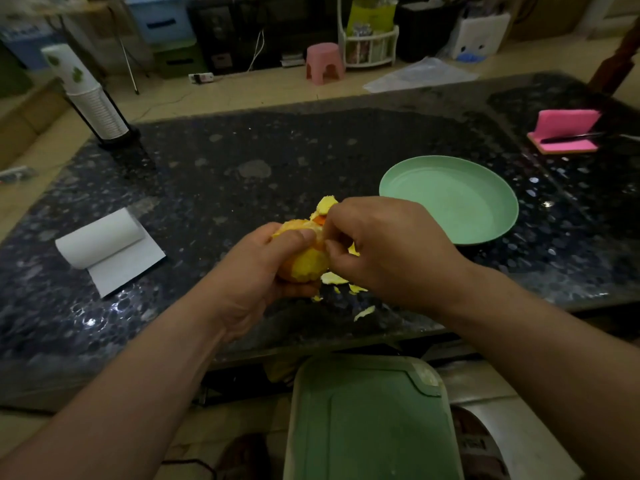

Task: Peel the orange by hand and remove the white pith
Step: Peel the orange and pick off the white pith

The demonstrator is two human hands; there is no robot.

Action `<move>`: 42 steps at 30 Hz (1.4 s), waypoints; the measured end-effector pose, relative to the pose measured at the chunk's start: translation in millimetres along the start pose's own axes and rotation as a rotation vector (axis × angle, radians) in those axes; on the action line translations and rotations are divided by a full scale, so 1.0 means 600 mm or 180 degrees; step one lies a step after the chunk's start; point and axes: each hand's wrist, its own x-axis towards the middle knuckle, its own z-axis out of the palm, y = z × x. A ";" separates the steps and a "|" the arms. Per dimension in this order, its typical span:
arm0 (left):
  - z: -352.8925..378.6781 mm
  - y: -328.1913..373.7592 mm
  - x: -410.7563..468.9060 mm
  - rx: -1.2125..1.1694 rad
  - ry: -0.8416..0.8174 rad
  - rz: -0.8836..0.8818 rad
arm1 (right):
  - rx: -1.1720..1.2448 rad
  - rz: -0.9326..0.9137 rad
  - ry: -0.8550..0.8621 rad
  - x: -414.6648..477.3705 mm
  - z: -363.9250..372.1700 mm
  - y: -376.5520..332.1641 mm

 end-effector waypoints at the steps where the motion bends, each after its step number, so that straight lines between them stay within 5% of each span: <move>1: 0.000 0.001 -0.001 -0.0021 -0.0021 0.0010 | 0.0068 0.0069 0.0019 0.000 0.001 0.001; 14: 0.000 0.005 -0.007 -0.0344 -0.0178 0.0166 | 0.1284 0.0852 0.0034 -0.005 -0.006 0.023; 21: 0.004 0.007 -0.009 -0.0258 -0.0033 0.0131 | 0.0689 0.0391 -0.0123 -0.006 -0.009 0.007; 31: 0.011 -0.001 -0.006 0.0850 0.0394 0.0545 | 0.0009 0.0196 -0.0109 -0.003 -0.006 -0.009; 42: 0.012 0.000 -0.012 0.0529 0.0377 0.0748 | 0.0973 0.1050 0.0073 -0.004 -0.013 0.007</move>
